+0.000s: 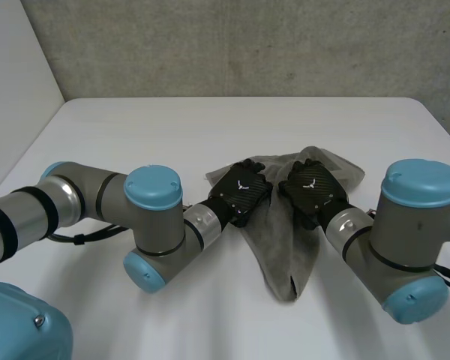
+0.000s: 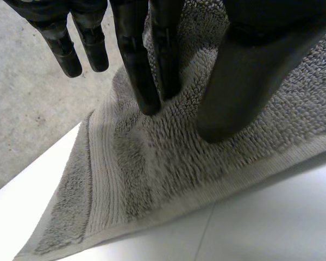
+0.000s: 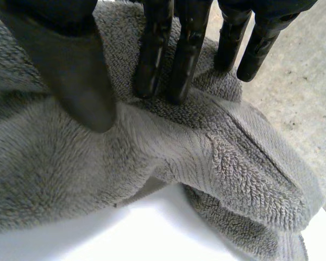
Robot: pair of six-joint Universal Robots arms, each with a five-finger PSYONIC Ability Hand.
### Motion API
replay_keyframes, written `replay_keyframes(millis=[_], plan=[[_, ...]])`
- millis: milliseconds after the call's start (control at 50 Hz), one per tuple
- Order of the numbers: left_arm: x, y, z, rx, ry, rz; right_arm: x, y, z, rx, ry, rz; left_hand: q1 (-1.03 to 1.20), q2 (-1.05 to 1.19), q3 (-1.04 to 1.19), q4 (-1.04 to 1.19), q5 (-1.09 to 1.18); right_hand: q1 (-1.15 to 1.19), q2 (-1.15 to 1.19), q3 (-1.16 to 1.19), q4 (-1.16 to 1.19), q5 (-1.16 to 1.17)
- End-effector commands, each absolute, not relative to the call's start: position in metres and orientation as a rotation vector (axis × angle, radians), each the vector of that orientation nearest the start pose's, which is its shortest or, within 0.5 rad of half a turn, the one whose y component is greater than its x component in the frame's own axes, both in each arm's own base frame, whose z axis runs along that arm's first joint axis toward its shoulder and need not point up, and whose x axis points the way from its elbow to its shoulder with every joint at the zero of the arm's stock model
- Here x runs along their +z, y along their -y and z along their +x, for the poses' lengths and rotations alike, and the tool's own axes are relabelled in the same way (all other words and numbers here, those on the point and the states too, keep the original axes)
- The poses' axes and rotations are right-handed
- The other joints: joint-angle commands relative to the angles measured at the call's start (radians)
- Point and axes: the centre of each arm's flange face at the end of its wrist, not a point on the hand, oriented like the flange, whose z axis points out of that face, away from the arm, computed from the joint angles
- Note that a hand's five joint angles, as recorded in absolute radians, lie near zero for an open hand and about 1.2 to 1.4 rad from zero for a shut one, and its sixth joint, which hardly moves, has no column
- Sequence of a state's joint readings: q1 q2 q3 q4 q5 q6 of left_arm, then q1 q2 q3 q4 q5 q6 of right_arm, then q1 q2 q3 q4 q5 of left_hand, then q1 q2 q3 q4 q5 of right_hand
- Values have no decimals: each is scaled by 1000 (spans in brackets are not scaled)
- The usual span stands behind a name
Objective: Fold the towel.
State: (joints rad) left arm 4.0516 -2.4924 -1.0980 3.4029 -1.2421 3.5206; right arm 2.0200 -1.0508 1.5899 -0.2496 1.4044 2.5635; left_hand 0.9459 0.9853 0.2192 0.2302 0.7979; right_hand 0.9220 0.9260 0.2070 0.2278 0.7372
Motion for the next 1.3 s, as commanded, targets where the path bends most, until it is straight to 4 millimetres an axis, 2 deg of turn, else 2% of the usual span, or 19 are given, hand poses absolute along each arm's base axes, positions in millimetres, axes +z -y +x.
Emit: replay_keyframes(millis=[20,40,280,440,540,600,640,700,740,800,880,920,980,1040,1060,1080,1100,1120,1300], plan=[[112,263,-405,-2217,-2221,1703,136,275,292,-1813,-2122,-1367,300,261,-45,-56,273,425,421,-32,-53,436],[115,265,-404,-2224,-2215,1690,136,275,292,-1806,-2129,-1369,432,392,-45,-56,405,474,470,-32,-53,484],[150,273,-384,-2247,-2201,1578,161,266,287,-1809,-2128,-1355,450,411,-45,-56,424,474,470,-32,-53,485],[171,271,-365,-2239,-2211,1505,196,272,292,-1934,-2038,-1263,450,411,-45,-56,424,474,470,-32,-53,485],[185,281,-348,-2211,-2227,1400,246,282,296,-2092,-1921,-1130,450,411,-45,-56,424,474,470,-32,-53,485],[209,281,-338,-2218,-2219,1335,265,282,296,-2149,-1871,-1098,450,411,-45,-56,424,474,470,-32,-53,485],[251,276,-325,-2295,-2178,1247,302,281,292,-2258,-1778,-1032,450,411,-45,-56,424,474,470,-32,-53,485],[268,274,-319,-2337,-2170,1201,328,275,287,-2321,-1706,-968,450,411,-45,-56,424,474,470,-32,-53,485],[295,270,-307,-2416,-2194,1089,337,273,285,-2340,-1682,-941,450,411,-45,-56,424,474,470,-32,-53,485],[305,265,-296,-2441,-2252,1007,335,272,282,-2331,-1693,-924,450,411,-45,-56,424,474,470,-32,-53,485],[299,262,-287,-2403,-2317,968,316,275,281,-2286,-1759,-941,450,411,-45,-56,424,474,470,-32,-53,485],[289,260,-285,-2361,-2355,973,286,279,281,-2197,-1860,-994,450,411,-45,-56,424,474,470,-32,-53,485],[262,257,-284,-2252,-2448,996,268,284,279,-2154,-1926,-1035,450,411,-45,-56,424,474,470,-32,-53,485],[231,258,-285,-2126,-2544,1021,237,290,275,-2092,-2041,-1142,177,137,-45,-56,150,474,470,-32,-53,485],[217,259,-287,-2071,-2587,1032,228,291,271,-2090,-2085,-1180,0,-39,-45,-56,-26,138,134,-32,-53,148],[217,259,-287,-2070,-2588,1032,224,291,268,-2095,-2113,-1210,-1,-41,-45,-56,-28,-487,-491,-32,-53,-477],[207,259,-288,-2032,-2615,1041,224,291,268,-2095,-2113,-1211,-153,-192,-45,-56,-179,-493,-497,-32,-53,-483],[202,260,-290,-2014,-2628,1048,224,291,265,-2108,-2139,-1210,-256,-295,-45,-56,-282,-747,-751,-32,-53,-737],[199,260,-294,-2049,-2617,1054,257,274,256,-2221,-2073,-1162,-498,-537,-45,-56,-524,-747,-751,-32,-53,-737]])
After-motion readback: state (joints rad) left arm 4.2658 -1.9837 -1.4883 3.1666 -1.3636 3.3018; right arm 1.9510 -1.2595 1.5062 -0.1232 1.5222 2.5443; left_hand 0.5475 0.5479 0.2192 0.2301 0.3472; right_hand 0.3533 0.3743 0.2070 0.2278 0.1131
